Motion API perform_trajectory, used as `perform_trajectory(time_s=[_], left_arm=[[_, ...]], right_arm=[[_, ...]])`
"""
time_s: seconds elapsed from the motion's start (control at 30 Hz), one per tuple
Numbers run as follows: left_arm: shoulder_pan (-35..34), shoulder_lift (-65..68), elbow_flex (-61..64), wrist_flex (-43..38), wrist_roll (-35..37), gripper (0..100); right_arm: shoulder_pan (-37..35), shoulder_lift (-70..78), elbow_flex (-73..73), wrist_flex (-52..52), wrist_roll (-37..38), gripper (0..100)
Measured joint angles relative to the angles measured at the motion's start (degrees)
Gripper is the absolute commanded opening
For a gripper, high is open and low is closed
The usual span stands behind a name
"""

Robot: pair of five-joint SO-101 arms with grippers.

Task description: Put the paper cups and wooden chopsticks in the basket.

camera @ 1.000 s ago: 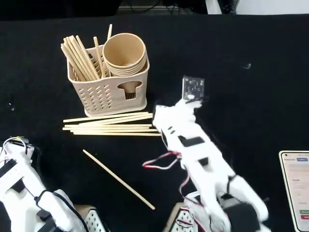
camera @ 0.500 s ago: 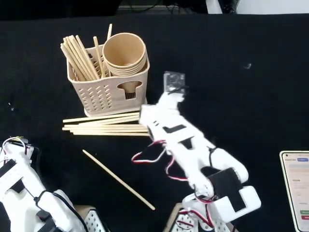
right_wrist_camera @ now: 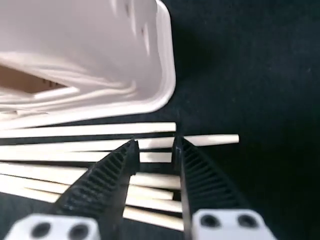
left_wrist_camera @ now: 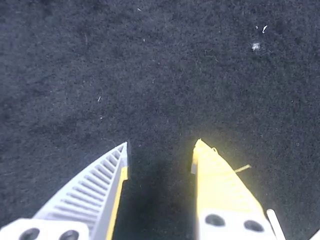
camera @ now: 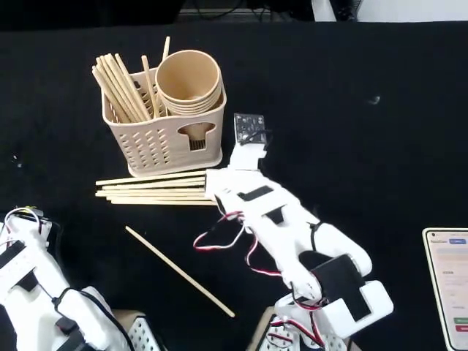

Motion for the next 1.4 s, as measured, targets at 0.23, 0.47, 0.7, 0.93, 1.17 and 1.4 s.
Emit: perform_trajectory(time_s=[0.23,0.47,0.7,0.93,1.17,1.4], left_arm=[[0.0,0.0,0.0,0.0,0.0,21],[0.0,0.0,0.0,0.0,0.0,21],[0.0,0.0,0.0,0.0,0.0,21],[0.0,0.0,0.0,0.0,0.0,21],[0.0,0.0,0.0,0.0,0.0,21],[0.0,0.0,0.0,0.0,0.0,21]], right_arm=[[0.0,0.0,-4.04,12.22,1.41,12.0],[0.0,-1.49,-5.27,15.21,6.95,12.3],[-3.87,-13.8,-2.9,20.66,23.38,12.4],[-9.85,-18.29,4.48,18.37,48.53,13.5],[-10.11,-10.02,2.99,15.21,54.95,22.4],[-11.25,-4.48,0.26,15.21,60.57,6.3]])
